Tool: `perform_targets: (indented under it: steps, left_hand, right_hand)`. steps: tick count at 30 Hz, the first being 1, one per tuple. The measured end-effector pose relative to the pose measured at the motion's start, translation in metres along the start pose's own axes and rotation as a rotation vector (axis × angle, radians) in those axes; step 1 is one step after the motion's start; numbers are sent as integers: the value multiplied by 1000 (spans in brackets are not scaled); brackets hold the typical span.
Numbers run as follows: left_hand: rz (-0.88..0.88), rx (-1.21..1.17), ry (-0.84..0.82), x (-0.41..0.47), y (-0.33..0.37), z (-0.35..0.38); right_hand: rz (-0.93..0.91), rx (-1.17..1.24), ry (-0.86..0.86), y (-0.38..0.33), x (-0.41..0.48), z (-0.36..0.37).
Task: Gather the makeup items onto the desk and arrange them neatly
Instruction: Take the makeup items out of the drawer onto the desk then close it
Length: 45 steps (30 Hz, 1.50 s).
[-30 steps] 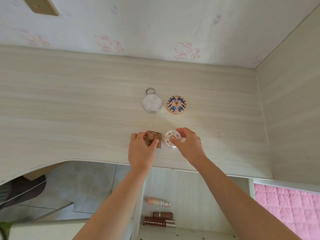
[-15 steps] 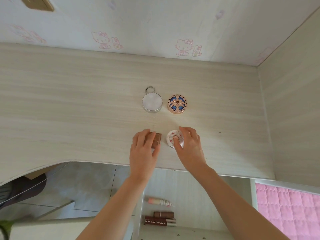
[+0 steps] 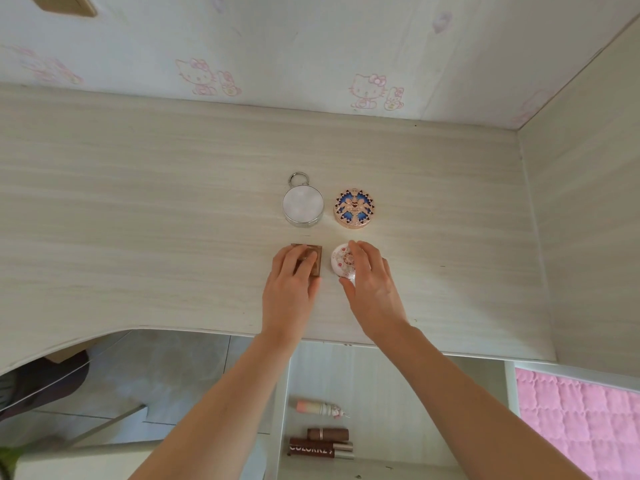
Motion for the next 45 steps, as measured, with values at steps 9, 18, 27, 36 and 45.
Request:
perform_targets:
  steps: [9, 18, 27, 36, 45]
  left_hand:
    - [-29, 8, -8, 29, 0, -1]
    - [-15, 92, -38, 20, 3, -1]
    - [54, 127, -45, -53, 6, -15]
    - [112, 132, -104, -145, 21, -13]
    - [60, 169, -376, -215, 20, 40]
  right_hand:
    - [22, -15, -33, 1, 25, -2]
    - [55, -31, -67, 2, 16, -5]
    - [25, -82, -122, 16, -48, -14]
    - [-133, -44, -107, 14, -140, -14]
    - [-163, -44, -282, 40, -219, 35]
Point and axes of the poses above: each hand's wrist, its own x-axis towards the middle knuckle, its own z-axis out of the palm, y = z × x, the point moved 8 cm from there along x, towards the middle knuckle, and after that the axes turned 2 degrees about x, right-handed, at the moved point
